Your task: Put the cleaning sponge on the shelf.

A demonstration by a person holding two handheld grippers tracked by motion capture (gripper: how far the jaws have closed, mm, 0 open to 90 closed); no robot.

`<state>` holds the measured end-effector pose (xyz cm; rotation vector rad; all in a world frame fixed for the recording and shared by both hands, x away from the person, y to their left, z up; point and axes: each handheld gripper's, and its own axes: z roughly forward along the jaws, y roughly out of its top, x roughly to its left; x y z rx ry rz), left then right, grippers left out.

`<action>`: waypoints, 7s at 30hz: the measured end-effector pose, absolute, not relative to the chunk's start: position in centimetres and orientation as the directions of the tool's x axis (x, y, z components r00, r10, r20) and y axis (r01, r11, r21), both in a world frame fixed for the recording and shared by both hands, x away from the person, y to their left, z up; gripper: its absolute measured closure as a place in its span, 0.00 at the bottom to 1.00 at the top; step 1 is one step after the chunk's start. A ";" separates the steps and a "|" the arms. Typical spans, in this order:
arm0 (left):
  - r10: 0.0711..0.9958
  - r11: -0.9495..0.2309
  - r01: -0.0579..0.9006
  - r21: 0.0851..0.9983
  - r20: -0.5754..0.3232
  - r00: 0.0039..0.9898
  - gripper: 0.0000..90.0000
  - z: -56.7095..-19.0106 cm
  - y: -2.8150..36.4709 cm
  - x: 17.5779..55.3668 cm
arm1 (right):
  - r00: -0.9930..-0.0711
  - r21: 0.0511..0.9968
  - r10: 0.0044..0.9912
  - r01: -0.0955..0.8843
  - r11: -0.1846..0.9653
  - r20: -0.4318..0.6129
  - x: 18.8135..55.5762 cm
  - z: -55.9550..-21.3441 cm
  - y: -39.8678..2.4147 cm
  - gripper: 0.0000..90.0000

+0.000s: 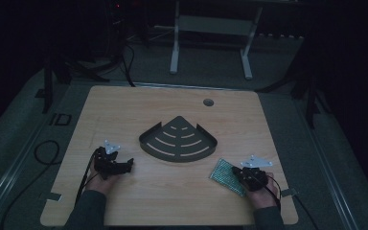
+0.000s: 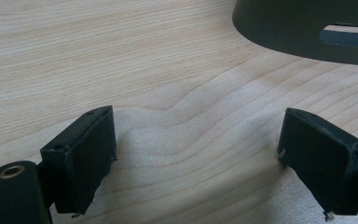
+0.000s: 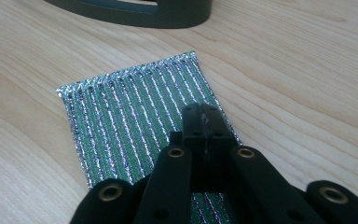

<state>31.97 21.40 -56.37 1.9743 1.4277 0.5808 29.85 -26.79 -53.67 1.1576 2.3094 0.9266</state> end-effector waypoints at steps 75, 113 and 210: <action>0.949 -0.217 0.673 0.707 -0.009 0.316 0.13 -56.4 21.4 32.0 | -0.736 0.381 0.664 0.656 0.652 0.132 36.9 -51.3 -28.1 0.84; 0.948 -0.219 0.673 0.707 -0.008 0.317 0.13 -56.4 21.4 32.0 | -0.787 0.176 0.599 0.618 0.767 0.149 40.0 -50.1 -26.2 1.00; 0.949 -0.218 0.673 0.707 -0.009 0.317 0.13 -56.4 21.4 32.0 | -0.827 0.417 0.560 0.524 0.743 0.041 43.9 -40.0 -21.3 1.00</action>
